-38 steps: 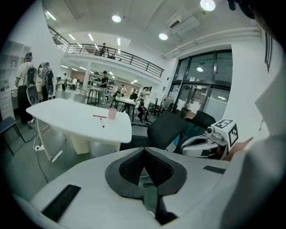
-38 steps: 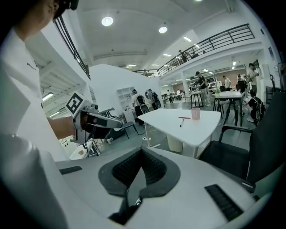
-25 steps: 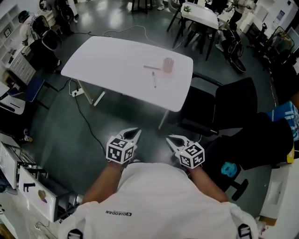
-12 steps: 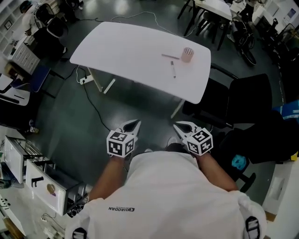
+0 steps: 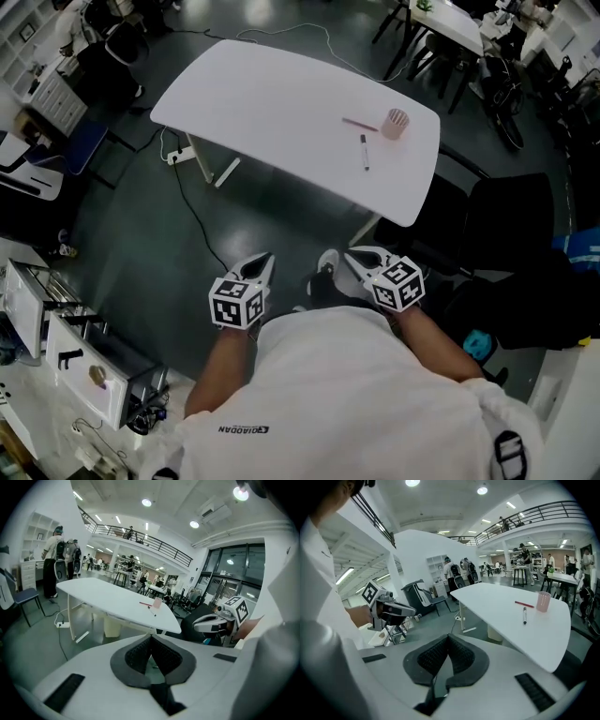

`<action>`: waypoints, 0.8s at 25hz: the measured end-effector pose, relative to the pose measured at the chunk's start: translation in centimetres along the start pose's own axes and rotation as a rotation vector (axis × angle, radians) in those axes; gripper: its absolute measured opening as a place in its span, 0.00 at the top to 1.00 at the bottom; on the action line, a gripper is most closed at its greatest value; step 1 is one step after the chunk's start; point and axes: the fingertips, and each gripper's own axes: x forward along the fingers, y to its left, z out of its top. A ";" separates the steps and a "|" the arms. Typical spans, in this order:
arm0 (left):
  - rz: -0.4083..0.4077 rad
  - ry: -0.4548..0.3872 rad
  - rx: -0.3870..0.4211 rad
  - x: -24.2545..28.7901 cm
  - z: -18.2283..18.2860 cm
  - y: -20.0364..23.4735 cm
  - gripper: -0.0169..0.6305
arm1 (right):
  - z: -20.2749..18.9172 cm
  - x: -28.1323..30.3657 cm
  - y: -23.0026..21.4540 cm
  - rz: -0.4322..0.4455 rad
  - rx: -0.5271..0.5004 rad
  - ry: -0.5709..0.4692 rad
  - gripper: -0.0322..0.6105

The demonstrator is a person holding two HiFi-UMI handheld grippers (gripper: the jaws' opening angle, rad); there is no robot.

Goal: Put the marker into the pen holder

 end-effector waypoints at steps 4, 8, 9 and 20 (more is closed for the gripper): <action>0.019 0.005 -0.015 0.3 0.9 1.5 0.93 | 1.7 2.3 -1.2 0.020 0.001 -0.007 0.93; 0.033 0.013 0.001 1.4 2.4 3.5 0.93 | 3.6 4.7 -2.8 0.029 0.016 -0.033 0.93; 0.041 0.019 0.001 1.9 2.6 4.0 0.93 | 3.8 5.1 -3.2 0.034 0.020 -0.036 0.93; -0.039 0.065 0.107 13.5 11.3 3.2 0.93 | 6.7 5.0 -15.8 -0.061 0.130 -0.113 0.93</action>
